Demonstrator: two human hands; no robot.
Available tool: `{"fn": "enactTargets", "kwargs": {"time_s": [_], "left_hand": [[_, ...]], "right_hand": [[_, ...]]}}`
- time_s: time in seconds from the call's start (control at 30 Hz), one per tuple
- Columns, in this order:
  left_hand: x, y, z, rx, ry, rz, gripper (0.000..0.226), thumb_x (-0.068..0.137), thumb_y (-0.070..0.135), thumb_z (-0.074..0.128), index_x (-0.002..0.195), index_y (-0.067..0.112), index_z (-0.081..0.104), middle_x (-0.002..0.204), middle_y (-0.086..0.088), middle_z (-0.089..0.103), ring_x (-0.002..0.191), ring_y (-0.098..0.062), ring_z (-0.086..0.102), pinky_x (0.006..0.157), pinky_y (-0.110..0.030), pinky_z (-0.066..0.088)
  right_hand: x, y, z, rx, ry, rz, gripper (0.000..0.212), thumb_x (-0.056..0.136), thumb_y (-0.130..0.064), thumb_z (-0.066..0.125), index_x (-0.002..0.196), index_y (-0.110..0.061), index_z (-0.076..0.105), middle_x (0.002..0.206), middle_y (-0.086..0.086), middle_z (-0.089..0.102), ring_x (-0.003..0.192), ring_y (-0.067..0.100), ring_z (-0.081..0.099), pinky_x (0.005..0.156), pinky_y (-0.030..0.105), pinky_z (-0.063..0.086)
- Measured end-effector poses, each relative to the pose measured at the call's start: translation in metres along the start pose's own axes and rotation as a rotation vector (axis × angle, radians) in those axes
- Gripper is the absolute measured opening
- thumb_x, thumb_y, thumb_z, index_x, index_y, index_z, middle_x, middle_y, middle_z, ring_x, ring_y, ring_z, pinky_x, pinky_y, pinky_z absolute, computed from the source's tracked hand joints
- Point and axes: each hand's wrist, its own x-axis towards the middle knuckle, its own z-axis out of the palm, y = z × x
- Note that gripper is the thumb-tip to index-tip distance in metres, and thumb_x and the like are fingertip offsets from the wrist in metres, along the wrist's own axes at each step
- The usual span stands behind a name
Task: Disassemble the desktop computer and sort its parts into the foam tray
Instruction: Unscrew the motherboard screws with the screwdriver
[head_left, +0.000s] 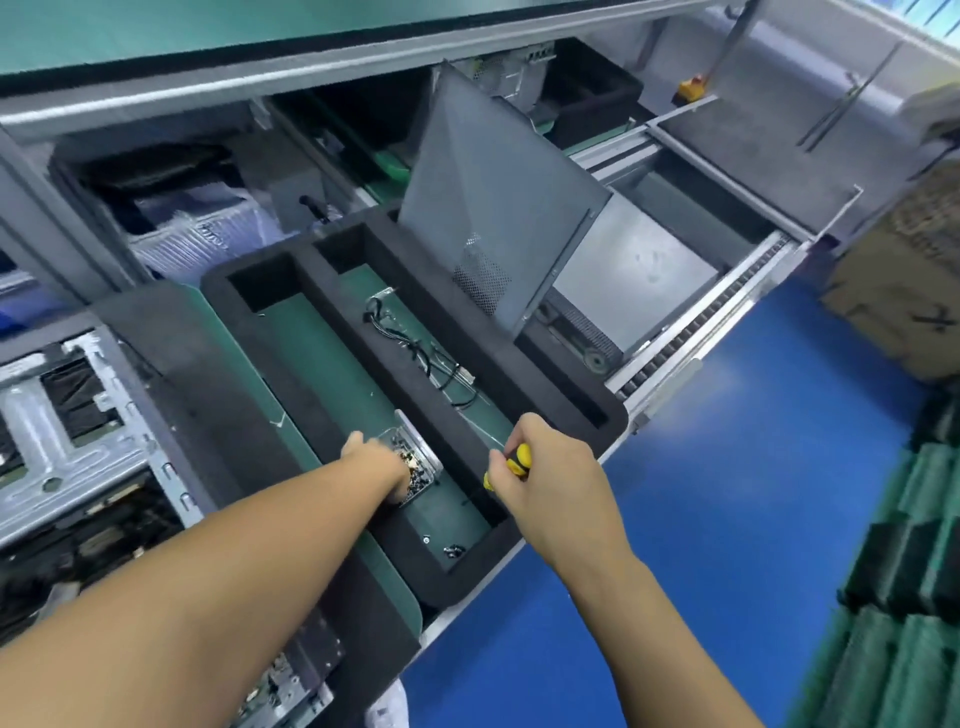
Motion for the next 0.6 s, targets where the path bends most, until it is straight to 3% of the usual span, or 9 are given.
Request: {"fn": "enactTargets", "kwargs": {"time_s": [0.07, 0.13, 0.27, 0.37, 0.43, 0.5, 0.6], "left_hand": [[-0.007, -0.003, -0.007, -0.015, -0.114, 0.042, 0.05, 0.099, 0.045, 0.031, 0.146, 0.032, 0.04, 0.154, 0.004, 0.038, 0.141, -0.023, 0.034, 0.114, -0.048, 0.018], [-0.026, -0.012, -0.018, -0.019, -0.127, 0.078, 0.054, 0.102, 0.048, 0.027, 0.152, 0.029, 0.032, 0.159, 0.004, 0.031, 0.147, -0.025, 0.028, 0.117, -0.053, 0.013], [-0.086, -0.045, -0.04, -0.198, 0.029, 0.168, 0.048, 0.1, 0.047, 0.035, 0.142, 0.026, 0.048, 0.147, 0.003, 0.048, 0.133, -0.028, 0.046, 0.106, -0.048, 0.028], [-0.134, -0.081, -0.042, -0.399, 0.258, 0.245, 0.035, 0.098, 0.033, 0.041, 0.124, 0.02, 0.062, 0.119, -0.001, 0.064, 0.102, -0.026, 0.058, 0.086, -0.036, 0.043], [-0.162, -0.106, -0.031, -0.541, 0.482, 0.285, 0.022, 0.097, 0.024, 0.044, 0.105, 0.019, 0.064, 0.092, 0.004, 0.061, 0.082, -0.02, 0.05, 0.073, -0.029, 0.036], [-0.189, -0.129, -0.012, -0.683, 0.712, 0.298, 0.014, 0.094, 0.016, 0.048, 0.091, 0.023, 0.06, 0.079, 0.011, 0.049, 0.079, -0.015, 0.046, 0.072, -0.027, 0.035], [-0.217, -0.156, 0.024, -0.841, 0.923, 0.262, 0.02, 0.09, 0.007, 0.051, 0.087, 0.026, 0.058, 0.082, 0.012, 0.045, 0.081, -0.011, 0.045, 0.073, -0.025, 0.034]], "right_hand": [[0.002, -0.008, -0.001, 0.016, -0.004, -0.015, 0.022, 0.092, -0.041, 0.055, 0.081, -0.025, 0.044, 0.071, -0.006, 0.061, 0.062, 0.018, 0.055, 0.055, 0.038, 0.051], [0.002, -0.021, -0.006, 0.039, 0.007, -0.063, 0.022, 0.091, -0.041, 0.056, 0.081, -0.024, 0.045, 0.071, -0.006, 0.061, 0.064, 0.019, 0.055, 0.056, 0.039, 0.051], [0.002, -0.058, -0.019, 0.025, 0.041, -0.18, 0.021, 0.089, -0.04, 0.059, 0.081, -0.024, 0.048, 0.065, -0.006, 0.058, 0.063, 0.018, 0.054, 0.056, 0.035, 0.048], [-0.004, -0.096, -0.024, 0.073, 0.093, -0.303, 0.023, 0.086, -0.041, 0.06, 0.078, -0.025, 0.047, 0.059, -0.005, 0.055, 0.058, 0.015, 0.052, 0.051, 0.033, 0.044], [-0.012, -0.124, -0.023, 0.127, 0.111, -0.392, 0.023, 0.086, -0.039, 0.061, 0.076, -0.024, 0.047, 0.056, -0.003, 0.054, 0.054, 0.015, 0.049, 0.049, 0.034, 0.043], [-0.022, -0.151, -0.018, 0.157, 0.105, -0.468, 0.023, 0.086, -0.037, 0.062, 0.075, -0.024, 0.047, 0.054, -0.002, 0.052, 0.053, 0.018, 0.049, 0.049, 0.036, 0.044], [-0.037, -0.186, -0.004, 0.153, 0.068, -0.564, 0.026, 0.089, -0.036, 0.062, 0.074, -0.022, 0.046, 0.054, 0.001, 0.053, 0.057, 0.025, 0.052, 0.052, 0.041, 0.047]]}}
